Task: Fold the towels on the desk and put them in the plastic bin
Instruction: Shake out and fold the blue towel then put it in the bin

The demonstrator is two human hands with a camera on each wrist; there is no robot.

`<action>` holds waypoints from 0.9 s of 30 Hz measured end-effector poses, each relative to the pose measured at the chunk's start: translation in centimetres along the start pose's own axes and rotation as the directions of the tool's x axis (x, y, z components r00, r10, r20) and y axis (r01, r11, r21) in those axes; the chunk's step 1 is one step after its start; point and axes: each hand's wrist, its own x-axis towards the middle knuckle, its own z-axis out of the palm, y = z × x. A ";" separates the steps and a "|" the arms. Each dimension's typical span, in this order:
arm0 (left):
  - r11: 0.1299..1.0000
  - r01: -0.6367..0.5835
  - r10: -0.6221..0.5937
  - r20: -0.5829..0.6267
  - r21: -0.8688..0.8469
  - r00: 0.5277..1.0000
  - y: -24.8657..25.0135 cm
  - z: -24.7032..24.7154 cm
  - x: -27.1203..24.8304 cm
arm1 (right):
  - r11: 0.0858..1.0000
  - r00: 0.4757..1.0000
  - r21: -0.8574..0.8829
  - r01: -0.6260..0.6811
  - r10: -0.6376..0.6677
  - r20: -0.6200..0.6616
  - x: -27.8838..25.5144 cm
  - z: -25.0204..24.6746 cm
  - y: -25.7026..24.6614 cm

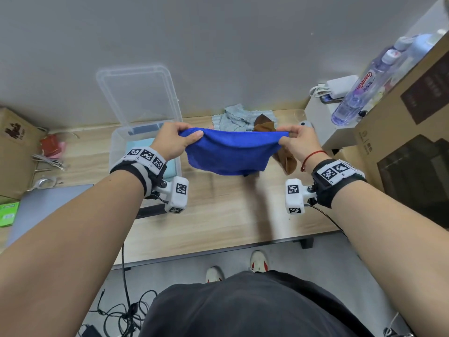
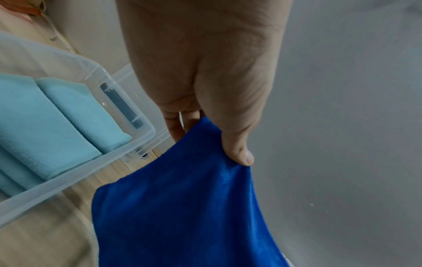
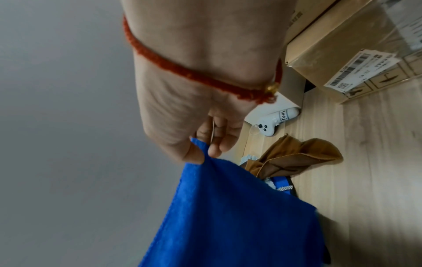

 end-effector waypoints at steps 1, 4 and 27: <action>1.000 0.004 -0.004 -0.013 -0.012 1.000 0.2 0.1 0.2 | 1.000 1.000 -0.015 -0.004 0.005 0.021 0.2 -0.1 0.0; 0.999 0.013 -0.014 -0.039 -0.039 0.999 0.5 0.2 0.9 | 0.995 0.995 -0.095 -0.023 0.033 0.098 1.1 -0.2 0.7; 0.979 0.049 -0.068 -0.095 -0.197 0.993 1.1 0.4 0.6 | 0.984 0.968 0.009 0.179 -0.175 -0.179 0.9 -0.3 -2.2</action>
